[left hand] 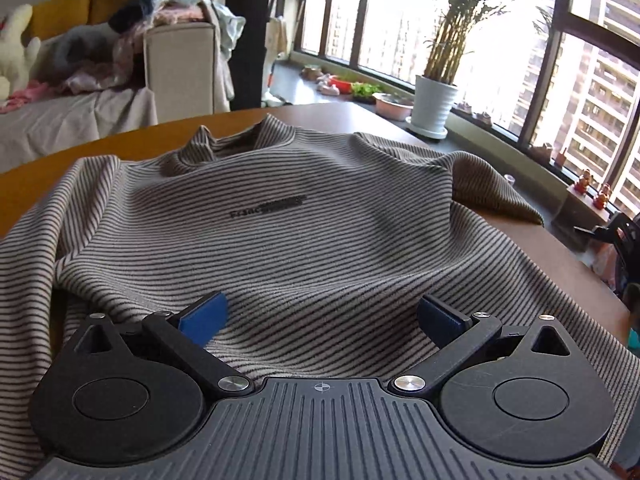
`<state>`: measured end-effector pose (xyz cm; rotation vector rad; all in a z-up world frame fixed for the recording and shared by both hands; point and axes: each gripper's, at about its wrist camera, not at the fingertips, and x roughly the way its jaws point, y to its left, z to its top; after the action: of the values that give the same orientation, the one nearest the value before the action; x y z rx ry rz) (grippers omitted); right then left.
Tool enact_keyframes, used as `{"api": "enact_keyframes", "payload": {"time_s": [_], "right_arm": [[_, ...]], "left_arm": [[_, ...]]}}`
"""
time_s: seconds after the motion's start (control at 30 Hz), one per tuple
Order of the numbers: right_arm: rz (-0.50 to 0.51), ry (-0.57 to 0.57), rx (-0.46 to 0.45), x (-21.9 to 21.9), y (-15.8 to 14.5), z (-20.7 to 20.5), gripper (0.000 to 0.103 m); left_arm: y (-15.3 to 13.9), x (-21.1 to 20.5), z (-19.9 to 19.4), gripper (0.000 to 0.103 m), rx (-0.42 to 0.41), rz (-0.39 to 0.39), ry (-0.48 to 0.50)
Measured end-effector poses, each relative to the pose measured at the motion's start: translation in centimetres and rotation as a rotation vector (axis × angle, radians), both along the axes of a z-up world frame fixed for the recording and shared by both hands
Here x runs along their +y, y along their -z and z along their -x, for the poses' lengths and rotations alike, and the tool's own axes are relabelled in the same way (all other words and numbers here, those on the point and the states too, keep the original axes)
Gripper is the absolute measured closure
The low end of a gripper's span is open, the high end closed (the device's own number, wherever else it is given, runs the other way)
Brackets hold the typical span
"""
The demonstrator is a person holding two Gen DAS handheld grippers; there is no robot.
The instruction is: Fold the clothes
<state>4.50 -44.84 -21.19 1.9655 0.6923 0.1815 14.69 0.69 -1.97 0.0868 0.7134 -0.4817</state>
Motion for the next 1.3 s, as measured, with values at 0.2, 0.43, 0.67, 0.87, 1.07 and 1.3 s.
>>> {"api": "enact_keyframes", "payload": {"time_s": [0.2, 0.43, 0.67, 0.87, 1.07, 1.3], "right_arm": [[0.023, -0.068, -0.036, 0.6, 0.8, -4.8, 0.024], [0.533, 0.041, -0.15, -3.5, -8.9, -6.8, 0.088], [0.99, 0.117, -0.334, -2.0, -24.1, -8.8, 0.093], [1.173, 0.063, -0.475, 4.8, -32.8, -13.0, 0.093], [1.262, -0.119, -0.625, 14.9, -36.8, -18.0, 0.093], [1.308, -0.451, -0.724, 27.6, -34.3, -21.4, 0.093]], "left_arm": [[-0.1, -0.6, 0.1, 0.0, -0.012, -0.05, -0.004], [-0.3, -0.1, 0.0, 0.0, -0.004, -0.005, -0.025], [-2.4, 3.1, -2.0, 0.0, 0.025, 0.192, -0.051], [-4.7, 6.4, -8.6, 0.0, 0.025, 0.127, -0.058], [-1.5, 11.4, -14.1, 0.018, 0.064, -0.019, -0.244], [-5.7, 18.7, -11.1, 0.008, 0.045, 0.299, -0.324]]}}
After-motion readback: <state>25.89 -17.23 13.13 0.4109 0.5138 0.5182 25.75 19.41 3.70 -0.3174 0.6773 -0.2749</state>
